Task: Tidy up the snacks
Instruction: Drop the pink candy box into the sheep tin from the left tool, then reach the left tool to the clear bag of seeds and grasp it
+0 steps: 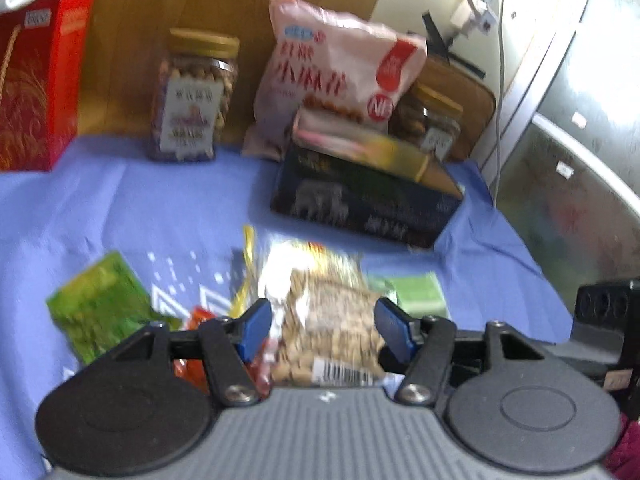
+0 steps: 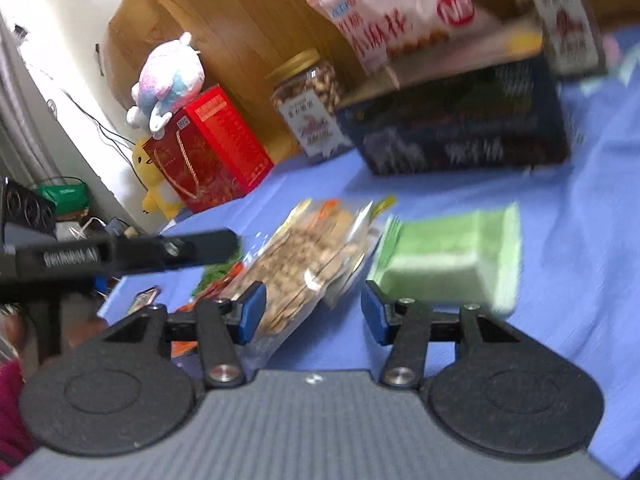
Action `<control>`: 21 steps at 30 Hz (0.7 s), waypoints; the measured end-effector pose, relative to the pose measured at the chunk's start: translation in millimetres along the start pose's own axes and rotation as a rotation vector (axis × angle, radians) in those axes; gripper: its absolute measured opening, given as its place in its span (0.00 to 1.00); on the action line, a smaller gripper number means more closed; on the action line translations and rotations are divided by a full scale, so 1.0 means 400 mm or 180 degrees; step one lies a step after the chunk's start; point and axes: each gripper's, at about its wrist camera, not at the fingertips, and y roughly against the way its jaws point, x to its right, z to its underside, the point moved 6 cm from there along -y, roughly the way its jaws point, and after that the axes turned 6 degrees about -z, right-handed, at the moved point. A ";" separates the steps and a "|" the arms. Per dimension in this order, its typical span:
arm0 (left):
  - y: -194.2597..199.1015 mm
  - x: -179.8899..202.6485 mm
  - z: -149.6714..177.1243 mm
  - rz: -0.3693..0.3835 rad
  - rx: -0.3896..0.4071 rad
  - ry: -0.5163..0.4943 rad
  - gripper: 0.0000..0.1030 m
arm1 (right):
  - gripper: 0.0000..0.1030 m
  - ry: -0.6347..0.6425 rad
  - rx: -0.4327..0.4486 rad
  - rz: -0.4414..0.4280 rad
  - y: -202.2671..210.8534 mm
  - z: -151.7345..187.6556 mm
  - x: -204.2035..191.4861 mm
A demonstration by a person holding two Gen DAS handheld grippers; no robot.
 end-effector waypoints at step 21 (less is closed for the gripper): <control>-0.009 0.189 0.139 0.0454 -0.0223 -0.0388 0.64 | 0.14 0.0227 0.0225 0.0503 0.181 0.088 0.027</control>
